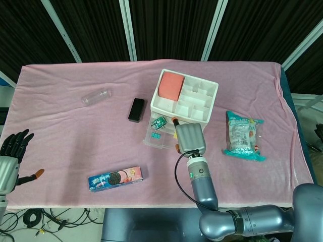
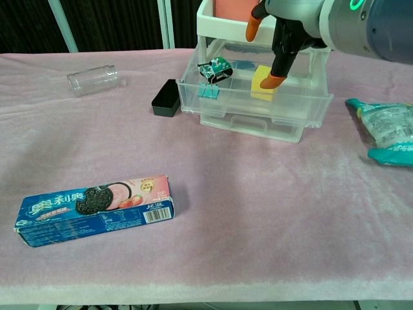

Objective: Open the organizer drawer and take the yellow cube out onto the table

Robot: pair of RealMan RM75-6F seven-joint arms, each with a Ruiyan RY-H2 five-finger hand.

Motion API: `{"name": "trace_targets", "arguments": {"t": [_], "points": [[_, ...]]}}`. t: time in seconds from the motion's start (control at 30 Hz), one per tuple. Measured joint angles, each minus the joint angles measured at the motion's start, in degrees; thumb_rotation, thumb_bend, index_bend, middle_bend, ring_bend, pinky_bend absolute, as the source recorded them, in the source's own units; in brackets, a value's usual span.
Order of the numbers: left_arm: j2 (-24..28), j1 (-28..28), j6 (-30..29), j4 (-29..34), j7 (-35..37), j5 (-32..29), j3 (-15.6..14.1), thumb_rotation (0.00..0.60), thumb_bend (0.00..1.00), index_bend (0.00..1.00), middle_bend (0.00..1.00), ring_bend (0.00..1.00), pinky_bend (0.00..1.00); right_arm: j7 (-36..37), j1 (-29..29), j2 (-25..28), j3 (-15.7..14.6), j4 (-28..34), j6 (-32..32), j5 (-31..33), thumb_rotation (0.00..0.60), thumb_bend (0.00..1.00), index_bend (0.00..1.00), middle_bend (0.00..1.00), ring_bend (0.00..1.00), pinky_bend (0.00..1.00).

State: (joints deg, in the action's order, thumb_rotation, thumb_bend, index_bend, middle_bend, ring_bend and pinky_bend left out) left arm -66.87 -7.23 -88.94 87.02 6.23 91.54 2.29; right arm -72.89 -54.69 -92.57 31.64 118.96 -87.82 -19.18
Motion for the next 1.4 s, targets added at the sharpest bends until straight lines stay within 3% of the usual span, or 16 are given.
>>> {"name": "trace_targets", "arguments": {"t": [0.5,1.07,1.4], "points": [[0.2,0.0,0.4,0.3,-0.1,-0.4,0.0,0.6,0.0,0.0,0.0,0.0,0.0,-6.4,-6.7,3.9,0.9,-0.6,1.4,13.2,0.6,0.12,0.32,0.87,0.94,0.87],[0.4,-0.1,1.1,0.8,-0.1,-1.0,-0.1,0.6,0.0,0.0,0.0,0.0,0.0,-7.2,-11.3,7.1,-2.7,-3.9,4.6,14.6,0.6,0.12,0.34,0.87,0.94,0.87],[0.5,-0.1,1.3,1.1,-0.3,-1.1,-0.1,0.6,0.0,0.0,0.0,0.0,0.0,-8.4,-13.2,9.6,-4.7,-4.1,5.7,18.8,0.6,0.13,0.35,0.87,0.94,0.87]]}}
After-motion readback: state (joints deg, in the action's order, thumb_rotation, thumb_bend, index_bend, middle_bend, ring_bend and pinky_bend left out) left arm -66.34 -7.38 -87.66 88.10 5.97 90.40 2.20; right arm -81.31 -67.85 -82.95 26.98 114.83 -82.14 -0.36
